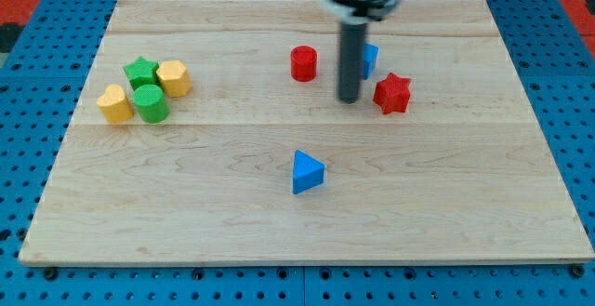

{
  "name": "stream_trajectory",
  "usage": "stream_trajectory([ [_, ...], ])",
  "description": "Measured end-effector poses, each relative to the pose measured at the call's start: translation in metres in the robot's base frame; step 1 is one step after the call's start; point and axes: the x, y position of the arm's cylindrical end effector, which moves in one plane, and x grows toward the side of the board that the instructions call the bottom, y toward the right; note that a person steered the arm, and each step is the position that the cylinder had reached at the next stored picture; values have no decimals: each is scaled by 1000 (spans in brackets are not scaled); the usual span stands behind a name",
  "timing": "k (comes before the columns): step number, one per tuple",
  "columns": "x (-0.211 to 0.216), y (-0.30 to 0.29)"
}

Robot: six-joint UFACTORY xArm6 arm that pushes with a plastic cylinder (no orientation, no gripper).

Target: Move blue cube closer to the red star

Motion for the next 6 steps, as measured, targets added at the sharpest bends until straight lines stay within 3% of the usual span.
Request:
stream_trajectory([
  [1,15,72],
  [2,12,-4],
  [3,-54,70],
  [4,-97,40],
  [5,-106,-35],
  [6,-74,-17],
])
